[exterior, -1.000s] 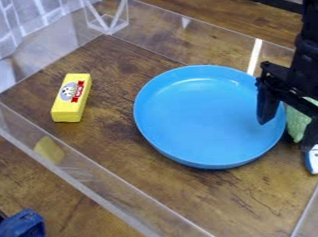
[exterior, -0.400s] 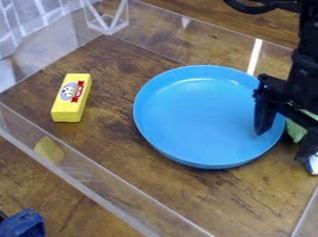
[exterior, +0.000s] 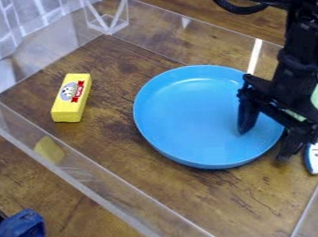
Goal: Put the white object in the blue tray
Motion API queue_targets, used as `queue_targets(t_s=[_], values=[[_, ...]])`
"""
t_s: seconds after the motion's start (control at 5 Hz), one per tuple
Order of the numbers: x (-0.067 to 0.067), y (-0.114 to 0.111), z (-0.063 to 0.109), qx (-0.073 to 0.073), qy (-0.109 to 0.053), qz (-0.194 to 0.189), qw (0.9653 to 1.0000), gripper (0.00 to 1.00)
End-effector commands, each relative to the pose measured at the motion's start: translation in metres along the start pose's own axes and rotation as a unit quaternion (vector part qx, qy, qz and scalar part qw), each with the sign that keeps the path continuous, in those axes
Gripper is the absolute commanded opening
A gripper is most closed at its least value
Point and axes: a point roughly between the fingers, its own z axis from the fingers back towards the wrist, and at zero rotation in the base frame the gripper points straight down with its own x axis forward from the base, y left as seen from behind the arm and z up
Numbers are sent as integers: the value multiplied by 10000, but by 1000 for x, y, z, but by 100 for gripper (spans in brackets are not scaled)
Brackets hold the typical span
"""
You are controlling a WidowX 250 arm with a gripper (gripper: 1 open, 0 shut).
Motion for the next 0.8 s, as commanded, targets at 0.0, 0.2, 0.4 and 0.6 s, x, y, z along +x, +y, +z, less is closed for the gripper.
queue_targets(t_s=[0.0, 0.2, 0.4, 0.6], values=[[-2, 8, 57, 47, -604, 245, 9979, 100], [-9, 9, 77, 128, -745, 417, 9963, 100], [-11, 3, 78, 87, -896, 421, 9950, 100], [-3, -6, 75, 31, -1024, 240, 9945, 100]])
